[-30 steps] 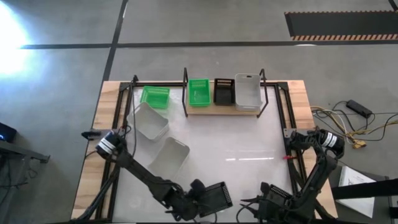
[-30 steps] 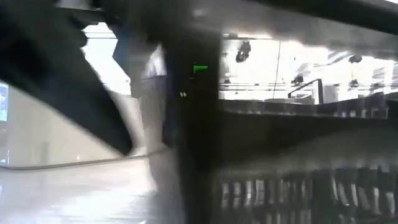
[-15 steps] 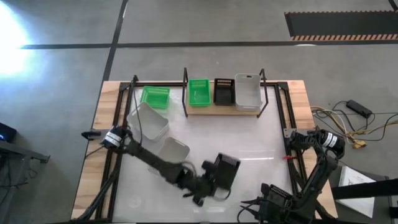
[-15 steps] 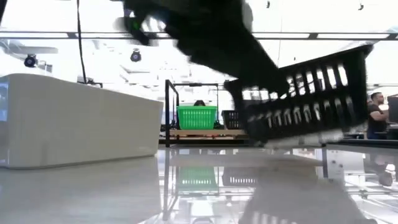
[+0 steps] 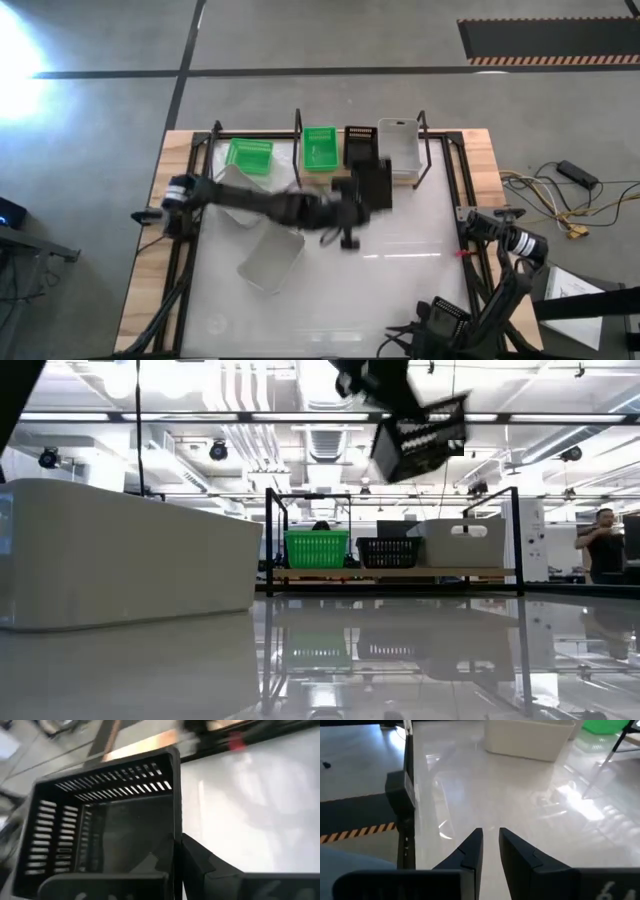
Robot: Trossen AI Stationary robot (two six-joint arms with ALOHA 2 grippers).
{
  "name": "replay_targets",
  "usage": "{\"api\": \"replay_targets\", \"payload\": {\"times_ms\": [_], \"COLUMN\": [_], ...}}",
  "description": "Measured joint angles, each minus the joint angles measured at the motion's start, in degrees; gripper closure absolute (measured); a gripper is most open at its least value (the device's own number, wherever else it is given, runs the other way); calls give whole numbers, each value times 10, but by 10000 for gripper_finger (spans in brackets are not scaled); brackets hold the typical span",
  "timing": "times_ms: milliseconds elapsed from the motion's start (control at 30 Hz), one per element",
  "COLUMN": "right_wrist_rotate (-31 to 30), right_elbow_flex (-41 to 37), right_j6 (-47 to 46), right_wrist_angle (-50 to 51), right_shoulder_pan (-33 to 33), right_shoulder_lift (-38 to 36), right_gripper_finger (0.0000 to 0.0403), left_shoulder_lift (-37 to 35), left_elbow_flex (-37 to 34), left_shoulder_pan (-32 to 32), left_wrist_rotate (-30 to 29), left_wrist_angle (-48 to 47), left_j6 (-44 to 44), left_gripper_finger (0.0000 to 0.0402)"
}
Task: Stack baskets on shelf by color
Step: Stack the left black bin on top of the other black bin on the shelf
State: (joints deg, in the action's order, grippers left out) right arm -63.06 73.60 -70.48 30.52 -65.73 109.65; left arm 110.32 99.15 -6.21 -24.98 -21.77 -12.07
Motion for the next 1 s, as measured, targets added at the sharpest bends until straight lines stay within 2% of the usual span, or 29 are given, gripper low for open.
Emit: {"api": "replay_targets", "payload": {"times_ms": [200, 367, 667, 833, 1000], "right_wrist_rotate": [0, -1, -1, -1, -1], "right_elbow_flex": [28, 60, 89, 97, 97], "right_j6": [-7, 25, 61, 79, 81], "right_wrist_angle": [-7, -9, -8, -11, -11], "right_shoulder_pan": [-2, -2, -2, -2, -2], "right_shoulder_lift": [47, 77, 79, 75, 75], "right_gripper_finger": [349, 349, 349, 349, 349], "left_shoulder_lift": [2, 7, 11, 33, 42], "left_elbow_flex": [-8, -39, -120, -131, -141], "left_shoulder_pan": [127, 187, 202, 207, 212], "left_wrist_rotate": [97, 111, 139, 140, 139], "left_wrist_angle": [11, 41, 217, 227, 229], "left_j6": [-38, -49, -126, -181, -185], "left_gripper_finger": [401, 401, 401, 401, 401]}}
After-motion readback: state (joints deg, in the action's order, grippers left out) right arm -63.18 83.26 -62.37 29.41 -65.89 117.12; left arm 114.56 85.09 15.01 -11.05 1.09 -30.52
